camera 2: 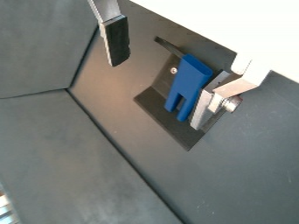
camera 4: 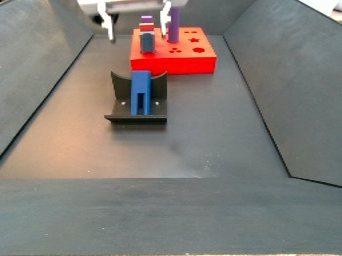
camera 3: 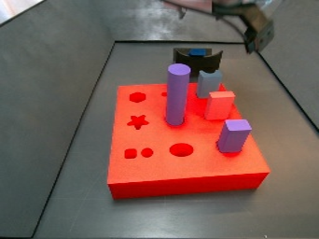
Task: Pick up the square-circle object. Move up. Place the square-circle object on the fixture. Regrasp the square-circle object. Rotate the square-circle object. Move to above the board. Insert the square-circle object.
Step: Regrasp the square-circle object.
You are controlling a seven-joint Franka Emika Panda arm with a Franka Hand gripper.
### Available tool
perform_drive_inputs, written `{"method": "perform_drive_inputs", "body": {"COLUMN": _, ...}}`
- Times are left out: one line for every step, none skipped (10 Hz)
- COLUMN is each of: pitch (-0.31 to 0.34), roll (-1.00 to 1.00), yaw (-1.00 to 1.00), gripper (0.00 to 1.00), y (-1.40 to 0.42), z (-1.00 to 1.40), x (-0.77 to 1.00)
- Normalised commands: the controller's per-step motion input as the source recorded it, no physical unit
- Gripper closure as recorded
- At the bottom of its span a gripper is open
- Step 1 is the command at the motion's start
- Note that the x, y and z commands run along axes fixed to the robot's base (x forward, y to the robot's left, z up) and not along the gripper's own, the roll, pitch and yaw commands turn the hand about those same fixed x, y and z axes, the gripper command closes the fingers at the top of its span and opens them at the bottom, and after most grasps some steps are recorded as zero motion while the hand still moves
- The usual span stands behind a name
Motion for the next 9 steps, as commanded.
{"method": "perform_drive_inputs", "body": {"pitch": -0.042, "roll": 0.07, "yaw": 0.06, "gripper": 0.0, "y": 0.05, "z": -1.0, "x": 0.08}}
{"method": "perform_drive_inputs", "body": {"pitch": -0.046, "roll": 0.07, "yaw": 0.05, "gripper": 0.0, "y": 0.05, "z": -1.0, "x": 0.09}}
{"method": "perform_drive_inputs", "body": {"pitch": -0.045, "roll": 0.07, "yaw": 0.03, "gripper": 0.0, "y": 0.04, "z": -1.0, "x": 0.1}}
{"method": "perform_drive_inputs", "body": {"pitch": -0.046, "roll": 0.07, "yaw": 0.03, "gripper": 0.0, "y": 0.03, "z": -1.0, "x": 0.11}}
{"method": "perform_drive_inputs", "body": {"pitch": -0.041, "roll": 0.07, "yaw": 0.02, "gripper": 0.0, "y": 0.03, "z": -0.91, "x": 0.11}}
{"method": "perform_drive_inputs", "body": {"pitch": -0.042, "roll": 0.08, "yaw": 0.01, "gripper": 0.0, "y": 0.02, "z": -0.76, "x": 0.1}}
{"method": "perform_drive_inputs", "body": {"pitch": -0.04, "roll": 0.08, "yaw": 0.01, "gripper": 0.0, "y": 0.01, "z": -0.62, "x": 0.08}}
{"method": "perform_drive_inputs", "body": {"pitch": -0.043, "roll": 0.07, "yaw": 0.01, "gripper": 0.0, "y": 0.01, "z": -0.43, "x": 0.07}}
{"method": "perform_drive_inputs", "body": {"pitch": -0.04, "roll": 0.07, "yaw": 0.01, "gripper": 0.0, "y": 0.01, "z": -0.29, "x": 0.07}}
